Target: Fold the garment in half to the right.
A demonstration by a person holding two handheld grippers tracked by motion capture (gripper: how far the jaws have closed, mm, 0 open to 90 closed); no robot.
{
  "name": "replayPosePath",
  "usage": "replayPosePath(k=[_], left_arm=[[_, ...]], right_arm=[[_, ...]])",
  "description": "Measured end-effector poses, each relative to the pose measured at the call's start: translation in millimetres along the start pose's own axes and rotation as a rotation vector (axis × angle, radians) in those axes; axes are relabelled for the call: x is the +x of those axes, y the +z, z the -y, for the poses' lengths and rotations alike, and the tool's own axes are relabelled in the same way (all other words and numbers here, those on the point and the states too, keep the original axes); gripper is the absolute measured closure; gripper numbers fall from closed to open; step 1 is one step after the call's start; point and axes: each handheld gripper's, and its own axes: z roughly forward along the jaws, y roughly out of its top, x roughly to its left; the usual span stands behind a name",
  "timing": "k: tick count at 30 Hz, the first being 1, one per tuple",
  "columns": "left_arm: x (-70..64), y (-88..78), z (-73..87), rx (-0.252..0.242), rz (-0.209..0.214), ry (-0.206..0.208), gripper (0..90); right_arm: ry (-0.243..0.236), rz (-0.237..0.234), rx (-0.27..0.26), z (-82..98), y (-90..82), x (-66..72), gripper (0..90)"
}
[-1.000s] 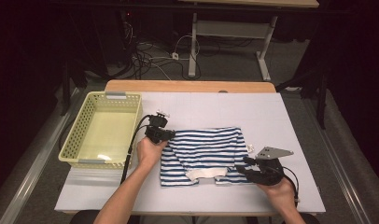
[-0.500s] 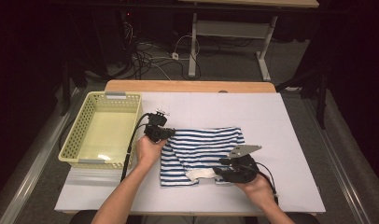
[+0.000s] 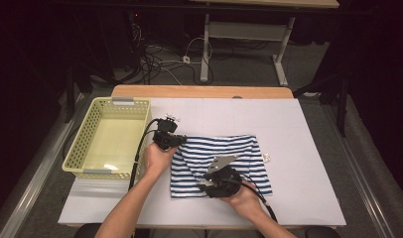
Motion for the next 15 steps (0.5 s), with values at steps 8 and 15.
replayPosePath(k=[8, 15], left_arm=[[-1.8, -1.7, -0.7, 0.007, 0.004, 0.012, 81.3], [-2.2, -1.4, -1.0, 0.013, 0.011, 0.015, 81.2]], right_arm=[[-0.045, -0.013, 0.049, -12.0, 21.1, 10.4, 56.1], [-0.077, -0.004, 0.067, -15.6, 25.6, 16.3, 48.6]])
